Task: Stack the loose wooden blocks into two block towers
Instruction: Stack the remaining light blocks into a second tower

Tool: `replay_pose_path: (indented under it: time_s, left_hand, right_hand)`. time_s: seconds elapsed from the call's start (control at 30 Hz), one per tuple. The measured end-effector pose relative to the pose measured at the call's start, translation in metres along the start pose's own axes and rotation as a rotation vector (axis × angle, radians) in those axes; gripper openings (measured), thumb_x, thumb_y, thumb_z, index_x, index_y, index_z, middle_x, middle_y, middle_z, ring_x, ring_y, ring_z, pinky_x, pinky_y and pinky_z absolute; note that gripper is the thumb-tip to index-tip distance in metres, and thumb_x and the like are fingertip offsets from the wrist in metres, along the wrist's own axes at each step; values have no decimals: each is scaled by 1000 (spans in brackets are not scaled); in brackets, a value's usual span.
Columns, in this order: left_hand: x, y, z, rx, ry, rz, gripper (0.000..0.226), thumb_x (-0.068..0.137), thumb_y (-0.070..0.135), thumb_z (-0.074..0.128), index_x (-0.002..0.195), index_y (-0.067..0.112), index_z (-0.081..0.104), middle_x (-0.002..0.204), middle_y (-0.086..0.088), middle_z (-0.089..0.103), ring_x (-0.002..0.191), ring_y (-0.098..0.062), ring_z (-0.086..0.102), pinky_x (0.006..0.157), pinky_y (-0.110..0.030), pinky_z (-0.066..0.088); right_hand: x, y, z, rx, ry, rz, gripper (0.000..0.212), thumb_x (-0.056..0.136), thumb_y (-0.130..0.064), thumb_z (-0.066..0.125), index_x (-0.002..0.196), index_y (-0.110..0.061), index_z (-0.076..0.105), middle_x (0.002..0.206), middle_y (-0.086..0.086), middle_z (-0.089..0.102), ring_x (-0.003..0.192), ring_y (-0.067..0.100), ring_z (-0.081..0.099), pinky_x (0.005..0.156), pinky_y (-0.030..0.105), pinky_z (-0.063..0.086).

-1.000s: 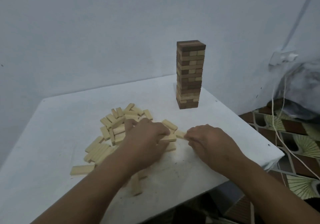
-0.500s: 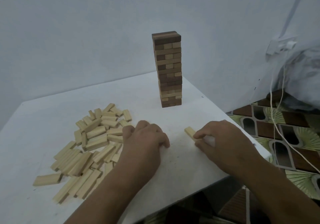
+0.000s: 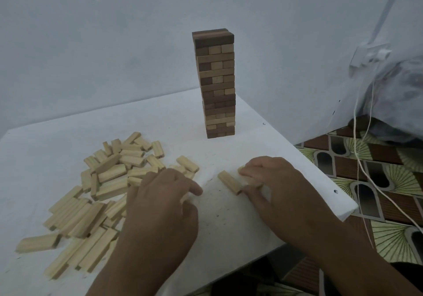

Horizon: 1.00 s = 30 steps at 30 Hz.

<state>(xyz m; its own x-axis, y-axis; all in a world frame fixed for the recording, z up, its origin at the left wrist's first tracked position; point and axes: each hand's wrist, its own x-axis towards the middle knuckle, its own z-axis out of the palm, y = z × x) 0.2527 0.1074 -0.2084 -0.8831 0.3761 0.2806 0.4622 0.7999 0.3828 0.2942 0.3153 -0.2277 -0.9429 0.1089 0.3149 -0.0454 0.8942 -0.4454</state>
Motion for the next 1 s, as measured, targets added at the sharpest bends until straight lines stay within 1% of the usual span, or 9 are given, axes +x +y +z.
replay_pose_path:
  time_s: [0.13,0.33,0.47,0.6,0.67,0.77,0.87,0.97,1.0]
  left_hand:
    - [-4,-3,6,1,-87,33,29,83,17,52,93,38,69,98,24,57,99,-6,51,88,-31,41]
    - [-5,-3,13,-124,-53,123,41,69,8,48,92,32,73,97,20,67,96,-11,60,87,-33,49]
    - [-5,2,17,-216,-47,216,44,68,1,51,92,29,75,92,18,71,92,-9,64,77,-18,48]
    - [-2,12,21,-329,-86,384,46,72,-1,54,99,34,68,95,13,69,93,-10,63,80,-25,46]
    - [-1,12,23,-340,-89,369,45,74,1,54,101,35,64,96,10,66,93,-12,61,76,-24,46]
    - [1,9,23,-230,-109,247,35,77,13,52,105,28,68,100,10,58,97,-13,51,79,-22,43]
    - [1,8,25,-149,-166,172,38,80,27,44,110,30,67,108,14,59,106,-11,50,91,-34,44]
    - [0,10,23,-144,-135,165,33,79,28,47,104,30,69,106,15,66,104,-11,57,87,-34,42]
    - [1,10,22,-138,-132,162,30,79,27,49,101,31,69,105,16,66,102,-11,58,85,-35,43]
  right_hand:
    - [2,-9,6,-35,-90,-72,43,88,-42,38,115,-27,68,118,-16,60,108,5,44,91,16,33]
    - [3,-10,13,-13,-85,-87,42,83,-41,42,107,-23,70,107,-18,59,99,2,43,78,2,26]
    - [1,-8,13,-12,-55,-59,27,81,-36,53,93,-23,74,96,-15,63,89,4,48,74,4,28]
    - [-3,-2,14,-16,3,-27,17,73,-31,66,82,-21,76,88,-9,69,79,8,56,75,7,30]
    - [-4,-1,12,-3,9,-34,17,75,-34,67,83,-23,77,90,-10,69,80,4,54,80,5,34]
    - [-7,-1,7,43,-13,-58,19,75,-33,66,86,-23,77,92,-11,70,83,4,56,88,-4,25]
    - [-6,0,6,58,0,-79,20,73,-29,66,87,-20,78,94,-10,72,85,10,63,82,6,36]
    - [-4,1,7,22,45,-135,16,68,-20,69,81,-18,78,89,-5,74,79,14,68,79,17,41]
    - [-4,2,7,27,38,-139,16,67,-20,69,80,-18,78,89,-5,74,79,13,68,80,15,41]
